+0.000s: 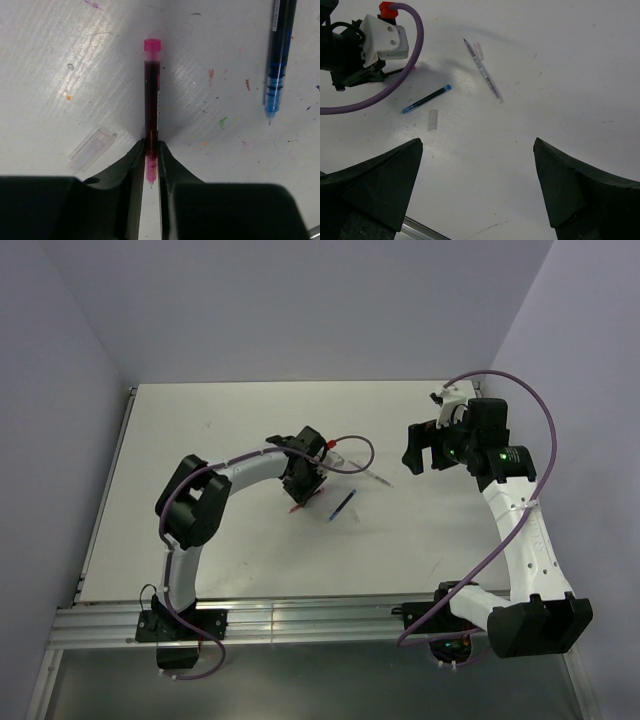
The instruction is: Insert the pens into the pen caps
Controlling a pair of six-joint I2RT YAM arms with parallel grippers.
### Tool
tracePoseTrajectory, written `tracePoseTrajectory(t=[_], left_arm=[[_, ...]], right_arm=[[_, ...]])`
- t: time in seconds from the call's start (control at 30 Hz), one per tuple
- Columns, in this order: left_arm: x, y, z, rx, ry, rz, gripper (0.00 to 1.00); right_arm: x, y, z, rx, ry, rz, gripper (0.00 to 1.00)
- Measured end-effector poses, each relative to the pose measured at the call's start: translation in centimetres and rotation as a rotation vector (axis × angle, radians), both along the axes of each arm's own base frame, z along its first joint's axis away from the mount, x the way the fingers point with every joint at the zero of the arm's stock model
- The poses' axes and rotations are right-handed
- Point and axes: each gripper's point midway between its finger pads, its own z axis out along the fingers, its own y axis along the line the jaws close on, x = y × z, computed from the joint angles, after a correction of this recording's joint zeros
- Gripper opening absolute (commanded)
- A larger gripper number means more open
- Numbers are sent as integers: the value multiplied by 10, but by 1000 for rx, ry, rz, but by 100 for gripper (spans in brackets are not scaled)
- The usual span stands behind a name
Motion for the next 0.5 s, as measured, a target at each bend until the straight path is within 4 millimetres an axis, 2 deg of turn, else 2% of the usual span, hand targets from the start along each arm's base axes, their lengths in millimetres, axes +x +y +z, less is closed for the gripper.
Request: tracePoseTrajectory(t=[0.27,0.43,0.5], left_arm=[[-4,-3,-1,58,-49,-16,13],[-12,-13,-1,87,-76,-41,1],[-15,-17,-1,88,-75,-44,0]], right_arm=[[1,-1,1,-4,0,-5,100],[1,-2,0,-11,0,-8,100],[2,-3,0,-13,2,-12,100]])
